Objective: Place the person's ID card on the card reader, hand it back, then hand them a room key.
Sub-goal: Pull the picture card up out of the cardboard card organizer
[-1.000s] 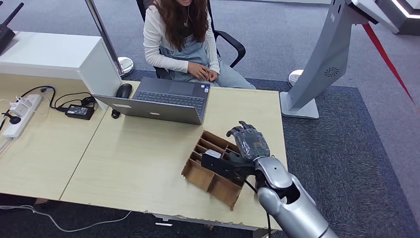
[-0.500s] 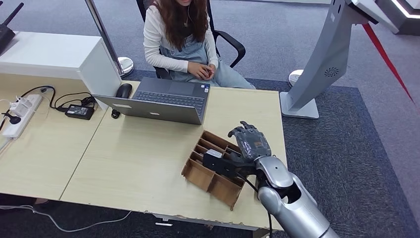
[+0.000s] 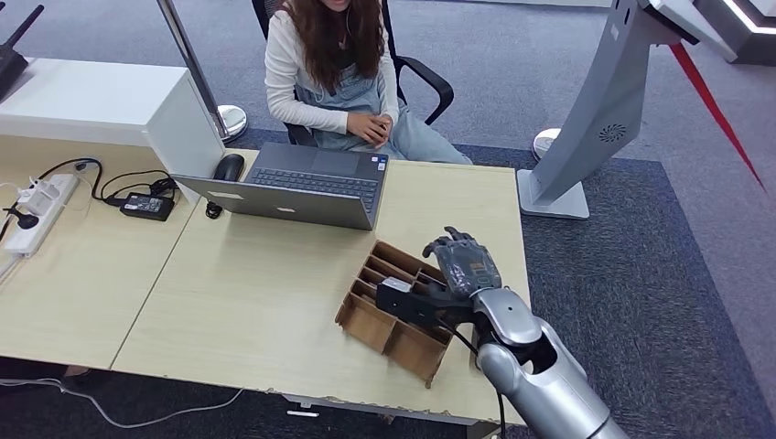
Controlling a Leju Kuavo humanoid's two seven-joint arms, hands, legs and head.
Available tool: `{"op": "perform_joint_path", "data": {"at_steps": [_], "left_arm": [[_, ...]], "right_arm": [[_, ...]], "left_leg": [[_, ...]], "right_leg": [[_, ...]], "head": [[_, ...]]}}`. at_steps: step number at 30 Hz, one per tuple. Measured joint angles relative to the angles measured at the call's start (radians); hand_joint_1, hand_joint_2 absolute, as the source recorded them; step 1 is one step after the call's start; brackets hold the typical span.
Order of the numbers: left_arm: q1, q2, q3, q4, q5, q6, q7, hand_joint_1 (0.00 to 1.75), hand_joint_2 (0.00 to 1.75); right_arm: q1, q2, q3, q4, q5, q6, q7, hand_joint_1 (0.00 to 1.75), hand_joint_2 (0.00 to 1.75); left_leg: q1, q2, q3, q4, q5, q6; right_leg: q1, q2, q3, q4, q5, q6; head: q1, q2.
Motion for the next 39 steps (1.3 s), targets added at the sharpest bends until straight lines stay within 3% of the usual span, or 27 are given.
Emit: {"op": "perform_joint_path", "data": {"at_steps": [7, 12, 17, 25, 33, 39], "left_arm": [[0.0, 0.0, 0.006, 0.0, 0.005, -0.002, 0.003, 0.0, 0.0], [0.006, 0.0, 0.027, 0.0, 0.075, -0.015, 0.021, 0.0, 0.0], [0.037, 0.009, 0.114, 0.0, 0.252, 0.009, 0.044, 0.0, 0.0], [0.07, 0.055, 0.338, -0.006, 0.545, 0.047, 0.001, 0.0, 0.0], [0.123, 0.13, 0.615, -0.017, 0.877, 0.04, -0.035, 0.0, 0.0], [0.161, 0.19, 0.847, -0.024, 1.15, 0.056, -0.012, 0.0, 0.0]], "right_arm": [[-0.004, -0.001, 0.0, 0.006, 0.007, 0.021, 0.012, 0.84, 1.75], [-0.004, -0.002, 0.0, 0.005, 0.013, 0.031, 0.037, 1.17, 1.75], [0.013, -0.016, -0.005, -0.023, 0.021, 0.055, 0.099, 1.44, 1.75], [0.123, -0.085, -0.06, -0.154, 0.011, 0.064, 0.178, 1.68, 1.75], [0.244, -0.166, -0.136, -0.283, -0.021, 0.016, 0.236, 1.65, 1.75], [0.316, -0.221, -0.185, -0.357, -0.052, -0.025, 0.245, 1.64, 1.75]], "left_leg": [[0.0, 0.0, 0.0, 0.0, 0.0, 0.0], [0.0, 0.0, 0.0, 0.0, 0.0, 0.0], [0.0, 0.0, 0.0, 0.0, 0.0, 0.0], [-0.002, -0.001, 0.003, 0.0, -0.001, 0.001], [-0.003, 0.0, 0.005, 0.0, -0.002, 0.002], [-0.003, 0.0, 0.005, 0.0, -0.002, 0.002]], "right_leg": [[0.0, 0.0, 0.0, 0.0, 0.0, 0.0], [0.0, 0.0, 0.0, 0.0, 0.0, 0.0], [0.0, 0.0, 0.0, 0.0, 0.0, 0.0], [0.0, -0.002, 0.004, 0.0, -0.002, 0.001], [0.0, -0.002, 0.004, -0.001, -0.002, 0.001], [0.0, -0.001, 0.004, -0.001, -0.002, 0.001]], "head": [[0.0, 0.0], [0.0, 0.0], [0.0, 0.0], [0.0, 0.0], [0.0, 0.0], [0.0, 0.0]]}}
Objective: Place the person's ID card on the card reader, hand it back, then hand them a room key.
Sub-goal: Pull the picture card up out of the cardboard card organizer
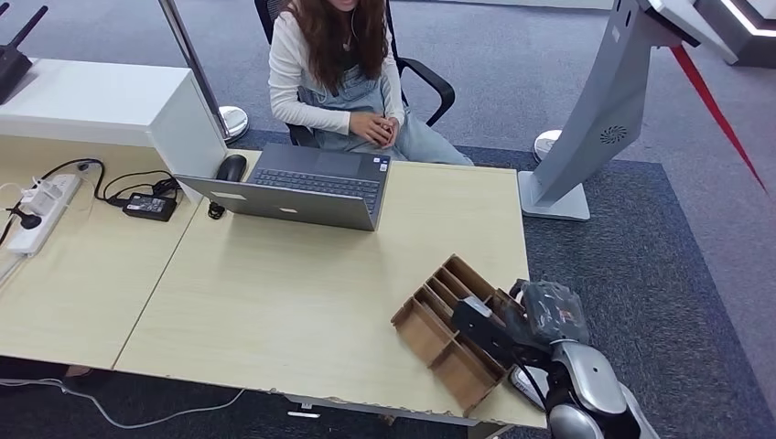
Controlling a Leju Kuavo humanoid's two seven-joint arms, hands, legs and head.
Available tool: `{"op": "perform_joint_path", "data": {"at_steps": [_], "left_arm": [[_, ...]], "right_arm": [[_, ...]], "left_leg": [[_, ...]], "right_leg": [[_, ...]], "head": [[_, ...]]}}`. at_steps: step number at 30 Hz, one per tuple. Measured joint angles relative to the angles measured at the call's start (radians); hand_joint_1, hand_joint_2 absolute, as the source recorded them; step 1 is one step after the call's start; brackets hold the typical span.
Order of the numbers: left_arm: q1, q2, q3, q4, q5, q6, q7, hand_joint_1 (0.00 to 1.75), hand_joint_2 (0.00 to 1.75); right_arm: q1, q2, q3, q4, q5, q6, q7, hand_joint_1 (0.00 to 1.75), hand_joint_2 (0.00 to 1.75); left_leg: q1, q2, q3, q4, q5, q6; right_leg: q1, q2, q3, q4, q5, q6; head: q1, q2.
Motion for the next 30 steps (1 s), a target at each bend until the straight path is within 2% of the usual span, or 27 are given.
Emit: {"op": "perform_joint_path", "data": {"at_steps": [4, 10, 20, 25, 27, 28, 30], "left_arm": [[0.011, 0.03, 0.141, -0.011, 0.068, 0.013, 0.014, 0.0, 0.0], [0.018, 0.041, 0.258, -0.027, 0.087, 0.02, 0.014, 0.0, 0.0], [0.022, 0.045, 0.326, -0.039, 0.11, 0.022, 0.01, 0.0, 0.0], [0.023, 0.044, 0.33, -0.044, 0.114, 0.047, -0.002, 0.0, 0.0], [0.019, 0.012, 0.327, -0.046, 0.075, 0.137, -0.08, 0.0, 0.0], [0.009, -0.026, 0.314, -0.047, 0.016, 0.191, -0.118, 0.0, 0.0], [-0.035, -0.118, 0.225, -0.044, -0.247, 0.209, -0.088, 0.0, 0.0]], "right_arm": [[0.027, -0.027, -0.02, -0.027, -0.012, -0.012, -0.001, 1.67, 1.75], [0.053, -0.054, -0.04, -0.057, -0.02, -0.019, -0.003, 1.66, 1.75], [0.082, -0.076, -0.061, -0.092, -0.03, -0.058, -0.018, 1.75, 1.75], [0.078, -0.076, -0.067, -0.127, -0.041, -0.137, -0.066, 1.75, 1.75], [0.059, -0.07, -0.068, -0.147, -0.061, -0.164, -0.11, 1.75, 1.75], [0.033, -0.057, -0.066, -0.152, -0.07, -0.167, -0.154, 1.75, 1.75], [-0.07, 0.007, -0.051, -0.136, -0.081, -0.164, -0.252, 1.75, 1.75]], "left_leg": [[0.0, 0.0, 0.0, 0.0, 0.0, 0.0], [0.0, 0.0, -0.001, 0.0, 0.0, 0.0], [0.0, 0.0, -0.001, 0.0, 0.0, 0.0], [0.001, 0.0, -0.001, 0.0, 0.0, 0.0], [0.0, 0.0, -0.002, 0.0, 0.0, 0.0], [-0.003, 0.0, -0.003, 0.0, 0.002, 0.001], [-0.007, 0.0, -0.009, 0.0, 0.005, 0.003]], "right_leg": [[0.0, 0.0, 0.0, 0.0, 0.0, 0.0], [0.0, 0.0, 0.0, 0.0, 0.0, 0.0], [0.0, 0.0, -0.001, 0.0, 0.0, 0.0], [-0.001, 0.0, -0.001, 0.0, 0.0, 0.0], [-0.002, 0.0, -0.001, 0.0, 0.0, 0.0], [-0.004, 0.0, -0.003, 0.001, 0.001, 0.001], [-0.007, 0.003, -0.011, 0.005, 0.005, 0.003]], "head": [[0.0, 0.0], [0.0, 0.0], [0.0, 0.0], [0.0, 0.0], [0.001, 0.0], [0.0, 0.0], [-0.001, 0.0]]}}
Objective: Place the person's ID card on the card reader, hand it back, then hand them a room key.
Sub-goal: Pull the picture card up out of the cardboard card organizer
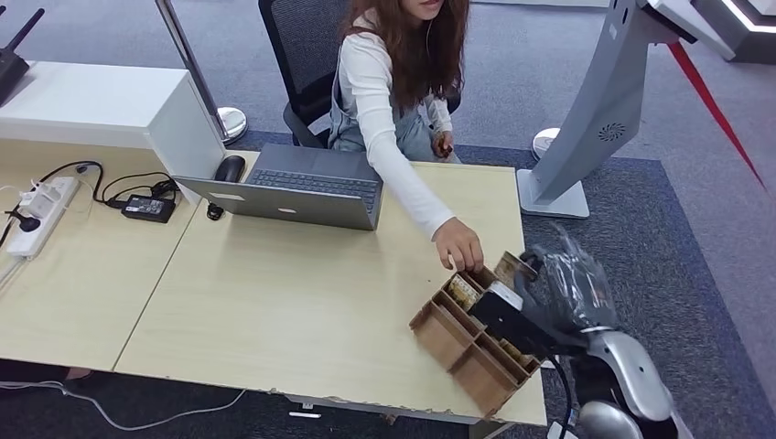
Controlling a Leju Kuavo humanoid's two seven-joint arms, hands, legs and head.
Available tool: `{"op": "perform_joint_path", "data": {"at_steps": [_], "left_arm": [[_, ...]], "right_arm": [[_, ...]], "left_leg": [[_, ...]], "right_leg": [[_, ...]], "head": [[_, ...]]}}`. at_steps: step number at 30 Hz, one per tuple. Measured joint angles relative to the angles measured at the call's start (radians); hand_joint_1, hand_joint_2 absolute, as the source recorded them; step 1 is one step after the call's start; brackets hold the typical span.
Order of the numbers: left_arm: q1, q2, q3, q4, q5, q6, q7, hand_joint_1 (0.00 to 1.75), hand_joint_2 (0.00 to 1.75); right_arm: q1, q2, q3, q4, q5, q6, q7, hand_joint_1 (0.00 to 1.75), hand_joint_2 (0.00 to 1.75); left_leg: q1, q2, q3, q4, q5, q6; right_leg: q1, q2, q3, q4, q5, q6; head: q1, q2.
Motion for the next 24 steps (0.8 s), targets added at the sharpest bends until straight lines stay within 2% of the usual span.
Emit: {"op": "perform_joint_path", "data": {"at_steps": [2, 4, 6, 11, 17, 24], "left_arm": [[-0.048, -0.054, -0.184, 0.004, -0.376, -0.076, 0.067, 0.0, 0.0], [-0.069, -0.07, -0.384, 0.006, -0.644, -0.127, 0.061, 0.0, 0.0], [-0.081, -0.081, -0.524, 0.006, -0.716, -0.133, 0.045, 0.0, 0.0], [-0.095, -0.077, -0.756, 0.015, -0.635, -0.131, 0.028, 0.0, 0.0], [-0.103, -0.071, -0.893, 0.021, -0.633, -0.13, 0.01, 0.0, 0.0], [-0.105, -0.068, -0.979, 0.028, -0.64, -0.13, -0.009, 0.0, 0.0]], "right_arm": [[-0.112, 0.08, 0.023, 0.032, -0.014, -0.015, -0.067, 1.75, 1.75], [-0.171, 0.131, 0.037, 0.057, -0.042, -0.036, -0.096, 1.75, 1.75], [-0.211, 0.169, 0.047, 0.075, -0.076, -0.044, -0.116, 1.73, 1.75], [-0.272, 0.241, 0.077, 0.102, -0.162, -0.05, -0.136, 1.64, 1.75], [-0.318, 0.286, 0.107, 0.138, -0.211, -0.063, -0.143, 1.6, 1.75], [-0.365, 0.324, 0.14, 0.196, -0.214, -0.074, -0.141, 1.55, 1.75]], "left_leg": [[0.001, 0.001, -0.003, 0.001, 0.003, 0.001], [0.003, 0.0, -0.003, 0.001, 0.004, 0.002], [0.004, -0.002, -0.005, 0.001, 0.005, 0.002], [0.004, 0.001, -0.007, 0.001, 0.005, 0.002], [0.004, 0.001, -0.007, 0.001, 0.005, 0.001], [0.004, 0.001, -0.007, 0.001, 0.005, 0.001]], "right_leg": [[0.0, 0.002, -0.004, 0.001, 0.003, 0.001], [0.001, -0.002, -0.001, -0.001, 0.003, 0.002], [0.003, -0.003, -0.001, -0.001, 0.004, 0.002], [0.004, 0.0, -0.004, -0.001, 0.005, 0.001], [0.005, 0.0, -0.005, -0.001, 0.005, 0.001], [0.005, 0.0, -0.004, -0.001, 0.005, 0.001]], "head": [[-0.001, 0.0], [-0.001, 0.0], [0.0, 0.0], [-0.001, 0.0], [-0.001, 0.0], [0.0, 0.0]]}}
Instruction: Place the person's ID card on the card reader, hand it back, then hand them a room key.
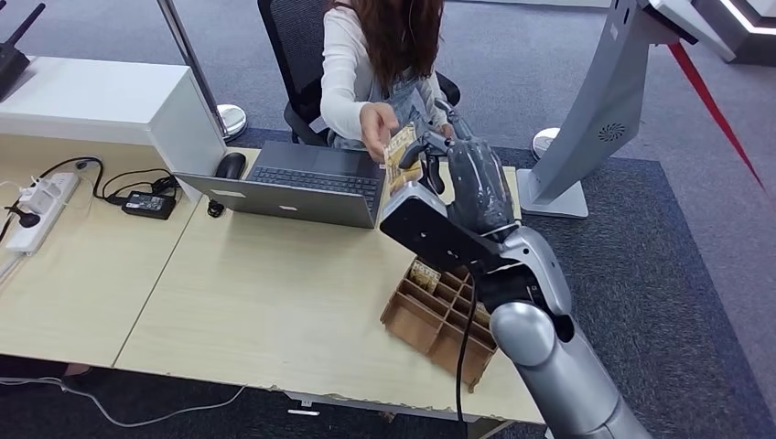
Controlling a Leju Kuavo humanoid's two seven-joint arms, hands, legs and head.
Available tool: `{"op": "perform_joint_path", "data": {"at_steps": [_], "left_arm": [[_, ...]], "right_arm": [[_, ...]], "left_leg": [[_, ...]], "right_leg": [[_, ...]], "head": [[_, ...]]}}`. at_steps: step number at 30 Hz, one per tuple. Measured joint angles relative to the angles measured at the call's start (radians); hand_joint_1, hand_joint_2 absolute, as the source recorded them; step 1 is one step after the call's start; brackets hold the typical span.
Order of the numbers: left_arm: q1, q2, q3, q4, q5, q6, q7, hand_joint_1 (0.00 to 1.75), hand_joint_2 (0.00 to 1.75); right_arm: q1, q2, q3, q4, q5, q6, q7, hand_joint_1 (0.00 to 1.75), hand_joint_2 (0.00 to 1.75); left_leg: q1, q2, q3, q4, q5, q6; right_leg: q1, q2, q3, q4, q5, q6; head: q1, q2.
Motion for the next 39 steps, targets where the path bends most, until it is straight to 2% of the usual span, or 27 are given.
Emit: {"op": "perform_joint_path", "data": {"at_steps": [10, 24, 25, 27, 29, 31, 39], "left_arm": [[-0.008, 0.001, -0.062, 0.002, -0.017, -0.008, -0.022, 0.0, 0.0], [-0.015, 0.0, -0.102, 0.002, -0.039, -0.034, -0.042, 0.0, 0.0], [-0.016, 0.0, -0.104, 0.002, -0.04, -0.034, -0.043, 0.0, 0.0], [-0.016, 0.0, -0.109, 0.002, -0.04, -0.035, -0.044, 0.0, 0.0], [-0.017, 0.0, -0.113, 0.002, -0.04, -0.036, -0.045, 0.0, 0.0], [-0.017, 0.0, -0.115, 0.002, -0.04, -0.036, -0.046, 0.0, 0.0], [-0.017, 0.0, -0.115, 0.002, -0.039, -0.036, -0.047, 0.0, 0.0]], "right_arm": [[-0.088, 0.057, 0.03, 0.14, 0.034, -0.045, 0.007, 1.66, 1.75], [-0.237, 0.175, 0.035, 0.457, 0.026, -0.122, -0.035, 1.62, 1.75], [-0.244, 0.185, 0.035, 0.479, 0.025, -0.126, -0.04, 1.54, 1.75], [-0.253, 0.202, 0.035, 0.515, 0.023, -0.131, -0.047, 1.1, 1.75], [-0.257, 0.216, 0.035, 0.542, 0.022, -0.136, -0.051, 0.38, 1.75], [-0.26, 0.226, 0.035, 0.563, 0.019, -0.14, -0.057, 0.0, 1.75], [-0.256, 0.243, 0.035, 0.606, -0.02, -0.17, -0.096, 0.0, 1.75]], "left_leg": [[0.0, 0.0, 0.0, 0.0, 0.0, 0.0], [0.001, 0.0, -0.001, 0.0, 0.0, 0.0], [0.001, 0.0, -0.001, 0.0, 0.0, 0.0], [0.001, 0.0, -0.001, 0.0, 0.0, 0.0], [0.001, 0.0, -0.001, 0.0, 0.0, 0.0], [0.001, 0.0, -0.001, 0.0, 0.0, 0.0], [0.001, 0.0, -0.001, 0.0, 0.0, 0.0]], "right_leg": [[0.0, 0.0, 0.0, 0.0, 0.0, 0.0], [0.001, 0.0, -0.001, 0.0, 0.0, 0.0], [0.001, 0.0, -0.001, 0.0, 0.0, 0.0], [0.001, 0.0, -0.001, 0.0, 0.0, 0.0], [0.001, 0.0, -0.001, 0.0, 0.0, 0.0], [0.001, 0.0, -0.002, 0.0, 0.0, 0.0], [0.001, 0.0, -0.002, 0.0, 0.0, 0.0]], "head": [[0.0, 0.0], [0.0, 0.0], [0.0, 0.0], [0.0, 0.0], [0.0, 0.0], [0.0, 0.0], [0.0, 0.0]]}}
